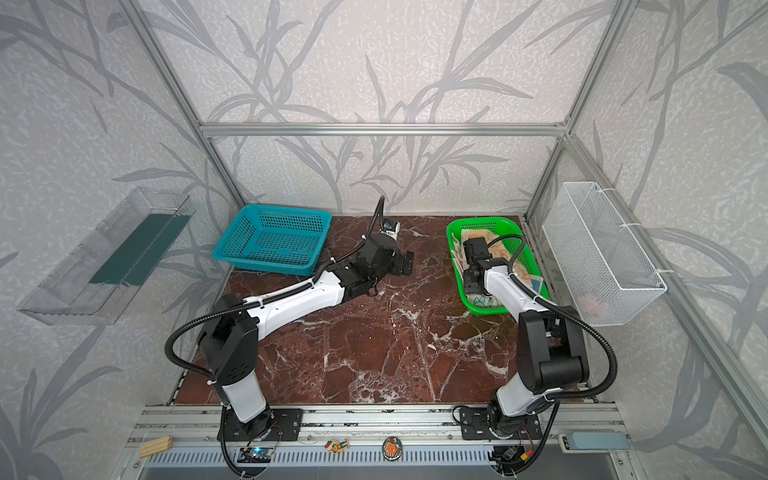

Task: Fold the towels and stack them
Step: 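Grasp the rabbit-print towel edge with the right gripper and lift it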

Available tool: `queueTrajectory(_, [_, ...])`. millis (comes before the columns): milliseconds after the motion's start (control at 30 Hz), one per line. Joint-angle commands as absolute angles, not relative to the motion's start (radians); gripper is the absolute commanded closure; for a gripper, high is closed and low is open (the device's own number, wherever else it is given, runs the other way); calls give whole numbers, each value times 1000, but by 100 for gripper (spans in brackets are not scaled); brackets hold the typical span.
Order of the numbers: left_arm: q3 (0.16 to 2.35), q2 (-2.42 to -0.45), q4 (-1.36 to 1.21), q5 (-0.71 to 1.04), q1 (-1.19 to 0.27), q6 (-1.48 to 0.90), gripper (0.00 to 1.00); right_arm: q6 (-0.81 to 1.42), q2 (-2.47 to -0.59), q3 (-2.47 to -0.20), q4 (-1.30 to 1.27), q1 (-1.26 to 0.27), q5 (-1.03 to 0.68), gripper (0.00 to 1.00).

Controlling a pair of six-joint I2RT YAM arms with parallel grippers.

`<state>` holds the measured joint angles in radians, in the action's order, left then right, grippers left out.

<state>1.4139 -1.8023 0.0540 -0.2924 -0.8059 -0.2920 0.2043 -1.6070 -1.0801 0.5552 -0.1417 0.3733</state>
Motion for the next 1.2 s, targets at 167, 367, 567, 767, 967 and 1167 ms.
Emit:
queueTrajectory(167, [1445,-1832,69,-298,-806,-296,1,147,-1675,-1182,566,-160,474,32])
queueTrajectory(367, [1459,-1847,74,-295,-806,-304,1,104,-1694,-1216,574,-214,552,34])
queueTrajectory(567, [1459,-1851,74,-300,-805,-299,1,69,-1701,-1234,563,-241,604,34])
queueTrajectory(767, [1451,-1849,72,-307,-805,-296,1,29,-1743,-1256,556,-255,641,34])
queueTrajectory(967, [1444,-1851,68,-305,-804,-296,1,9,-1802,-1279,561,-255,653,49])
queueTrajectory(1167, [1431,-1844,70,-304,-799,-305,1,1,-1822,-1290,571,-253,671,81])
